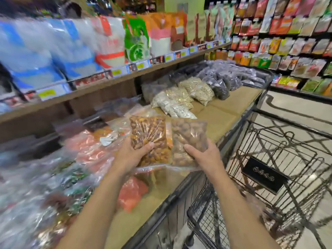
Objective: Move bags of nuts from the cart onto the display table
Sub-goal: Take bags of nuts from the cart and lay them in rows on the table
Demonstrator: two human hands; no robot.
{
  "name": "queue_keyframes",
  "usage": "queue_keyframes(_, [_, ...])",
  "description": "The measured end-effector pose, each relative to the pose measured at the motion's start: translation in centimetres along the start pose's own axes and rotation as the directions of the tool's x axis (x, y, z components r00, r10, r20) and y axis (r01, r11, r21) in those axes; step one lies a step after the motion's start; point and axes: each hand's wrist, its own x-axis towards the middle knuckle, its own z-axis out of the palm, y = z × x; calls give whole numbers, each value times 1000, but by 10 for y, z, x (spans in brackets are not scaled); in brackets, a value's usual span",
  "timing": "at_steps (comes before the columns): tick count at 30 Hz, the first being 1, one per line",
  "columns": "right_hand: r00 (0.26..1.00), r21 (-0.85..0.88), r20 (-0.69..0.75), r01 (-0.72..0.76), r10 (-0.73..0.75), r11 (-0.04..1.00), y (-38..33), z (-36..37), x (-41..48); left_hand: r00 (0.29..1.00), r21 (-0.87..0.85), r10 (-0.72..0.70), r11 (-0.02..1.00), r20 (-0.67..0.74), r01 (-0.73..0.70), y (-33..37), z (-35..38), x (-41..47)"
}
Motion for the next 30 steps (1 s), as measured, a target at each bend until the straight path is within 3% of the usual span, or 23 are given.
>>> queue_keyframes(6, [981, 34, 185, 60, -65, 998, -34, 70, 9, 978, -2, 49, 999, -205, -50, 15, -69, -37])
queue_keyframes(12, [910, 50, 378, 165, -172, 985, -61, 131, 2, 907, 1, 57, 998, -417, -63, 22, -117, -87])
queue_keyframes(18, [803, 47, 556, 228, -215, 973, -77, 173, -19, 826, -73, -21, 997, -564, -24, 23, -140, -155])
queue_keyframes(22, [705, 81, 674, 228, -222, 970, -83, 201, -47, 729, -81, -62, 997, -681, 10, 12, -155, -201])
queue_keyframes(30, [549, 159, 793, 231, -263, 960, -98, 270, -119, 576, -105, -89, 994, -813, 5, -3, -195, -295])
